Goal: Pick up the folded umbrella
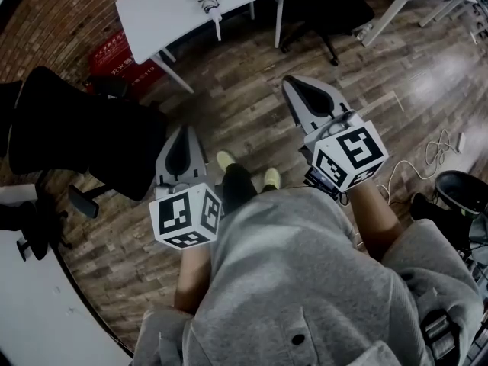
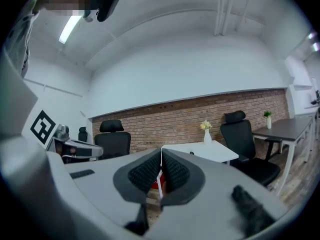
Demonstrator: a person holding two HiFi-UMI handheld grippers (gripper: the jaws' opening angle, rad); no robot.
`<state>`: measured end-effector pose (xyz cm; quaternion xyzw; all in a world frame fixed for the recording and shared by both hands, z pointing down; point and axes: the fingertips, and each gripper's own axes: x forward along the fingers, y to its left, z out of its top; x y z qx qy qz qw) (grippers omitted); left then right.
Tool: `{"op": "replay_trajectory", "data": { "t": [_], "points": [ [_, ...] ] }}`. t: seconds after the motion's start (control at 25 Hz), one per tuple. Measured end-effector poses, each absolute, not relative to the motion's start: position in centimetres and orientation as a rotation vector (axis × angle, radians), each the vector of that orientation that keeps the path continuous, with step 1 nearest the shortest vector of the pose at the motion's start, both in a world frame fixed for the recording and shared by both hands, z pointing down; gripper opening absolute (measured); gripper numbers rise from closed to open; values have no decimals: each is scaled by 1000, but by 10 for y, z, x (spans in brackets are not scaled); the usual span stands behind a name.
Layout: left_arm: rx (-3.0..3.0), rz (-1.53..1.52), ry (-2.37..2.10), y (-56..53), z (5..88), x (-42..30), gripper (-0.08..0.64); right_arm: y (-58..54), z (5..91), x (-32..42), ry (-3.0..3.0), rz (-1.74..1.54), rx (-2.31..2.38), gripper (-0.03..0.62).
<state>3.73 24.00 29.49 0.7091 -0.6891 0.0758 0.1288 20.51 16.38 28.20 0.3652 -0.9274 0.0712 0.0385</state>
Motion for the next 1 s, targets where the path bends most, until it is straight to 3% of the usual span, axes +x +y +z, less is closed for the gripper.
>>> {"op": "replay_trajectory", "data": {
  "t": [1.0],
  "points": [
    [2065, 261, -1947, 184, 313, 13, 15, 117, 299, 169, -2819, 248, 1083, 24]
  ]
}}
